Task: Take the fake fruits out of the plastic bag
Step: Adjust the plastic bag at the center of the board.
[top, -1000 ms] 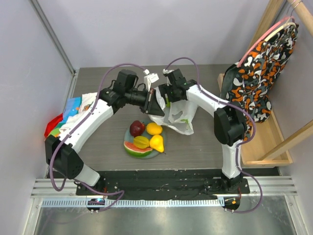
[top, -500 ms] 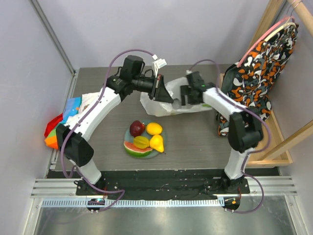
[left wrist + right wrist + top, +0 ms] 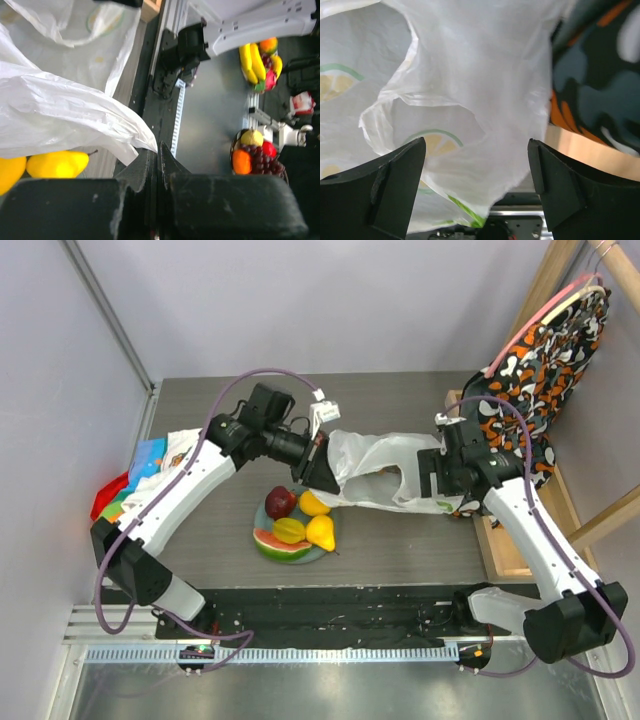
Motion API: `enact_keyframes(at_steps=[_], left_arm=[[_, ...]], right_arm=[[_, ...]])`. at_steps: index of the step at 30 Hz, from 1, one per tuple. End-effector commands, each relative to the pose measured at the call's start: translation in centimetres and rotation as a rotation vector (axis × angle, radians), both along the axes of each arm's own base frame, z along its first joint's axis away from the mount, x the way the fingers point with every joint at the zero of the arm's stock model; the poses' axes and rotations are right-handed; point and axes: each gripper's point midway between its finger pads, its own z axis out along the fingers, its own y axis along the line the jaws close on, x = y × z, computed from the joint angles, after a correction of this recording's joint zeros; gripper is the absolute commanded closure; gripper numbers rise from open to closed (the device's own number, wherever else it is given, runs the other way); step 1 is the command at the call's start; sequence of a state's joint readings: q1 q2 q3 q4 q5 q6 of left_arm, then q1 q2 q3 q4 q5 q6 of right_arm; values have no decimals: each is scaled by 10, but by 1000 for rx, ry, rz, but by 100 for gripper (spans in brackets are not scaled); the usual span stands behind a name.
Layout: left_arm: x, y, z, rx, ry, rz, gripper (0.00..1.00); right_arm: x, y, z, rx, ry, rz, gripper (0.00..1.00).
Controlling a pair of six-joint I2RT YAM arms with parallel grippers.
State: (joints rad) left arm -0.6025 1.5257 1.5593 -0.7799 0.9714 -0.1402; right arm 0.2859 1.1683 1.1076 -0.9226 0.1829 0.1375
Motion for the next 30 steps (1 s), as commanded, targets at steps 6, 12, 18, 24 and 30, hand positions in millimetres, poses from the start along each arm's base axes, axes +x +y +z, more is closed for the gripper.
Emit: enact_keyframes(at_steps=[6, 12, 18, 24, 30], left_arm=[[-41, 12, -6, 141, -319, -195, 100], [-34, -3, 1, 162, -433, -232, 100], [-37, -1, -3, 175, -441, -233, 100], [-33, -1, 2, 176, -468, -212, 100], [-32, -1, -2, 185, -462, -219, 100]], right_arm=[[-37, -49, 50, -233, -88, 182, 7], [-62, 16, 84, 0, -255, 582, 10], [-52, 21, 38, 42, -14, 561, 11], [-25, -6, -4, -88, 41, 398, 8], [-20, -17, -44, -157, 212, 402, 54]])
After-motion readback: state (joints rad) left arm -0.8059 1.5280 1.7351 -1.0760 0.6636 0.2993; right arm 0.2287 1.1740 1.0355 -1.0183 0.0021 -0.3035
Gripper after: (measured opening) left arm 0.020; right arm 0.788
